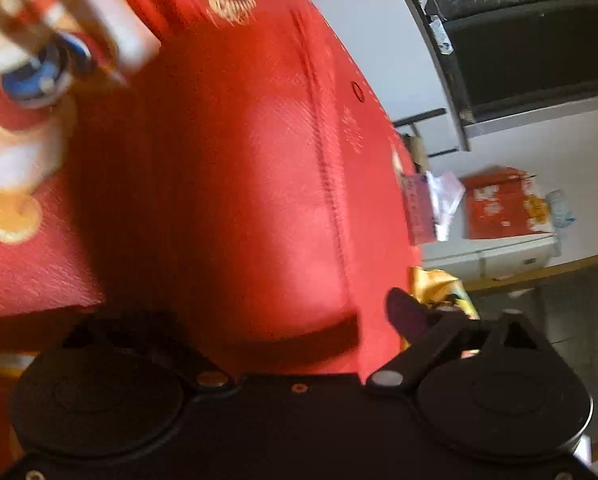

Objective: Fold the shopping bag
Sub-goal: 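Close the left gripper around the folded red bag's end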

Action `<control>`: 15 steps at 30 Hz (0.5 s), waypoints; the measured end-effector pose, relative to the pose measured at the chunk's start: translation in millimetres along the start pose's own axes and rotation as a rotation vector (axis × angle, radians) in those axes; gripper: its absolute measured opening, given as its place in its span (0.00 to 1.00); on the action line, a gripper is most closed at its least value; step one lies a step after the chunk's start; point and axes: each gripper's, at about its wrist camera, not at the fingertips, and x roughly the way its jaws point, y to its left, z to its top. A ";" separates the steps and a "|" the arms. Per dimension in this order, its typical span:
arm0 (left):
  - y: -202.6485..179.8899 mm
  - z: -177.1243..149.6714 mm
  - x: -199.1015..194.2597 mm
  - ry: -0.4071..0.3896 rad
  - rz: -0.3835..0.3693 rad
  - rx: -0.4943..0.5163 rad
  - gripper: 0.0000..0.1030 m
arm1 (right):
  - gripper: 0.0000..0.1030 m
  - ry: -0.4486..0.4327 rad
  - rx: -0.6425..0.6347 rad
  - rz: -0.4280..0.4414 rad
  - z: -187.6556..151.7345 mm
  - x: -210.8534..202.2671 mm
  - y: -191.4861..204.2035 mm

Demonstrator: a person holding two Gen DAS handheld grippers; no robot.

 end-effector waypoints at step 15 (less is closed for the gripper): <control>-6.0 -11.7 -1.0 0.016 0.018 0.066 0.68 | 0.67 -0.002 0.027 -0.006 -22.1 -5.0 -3.6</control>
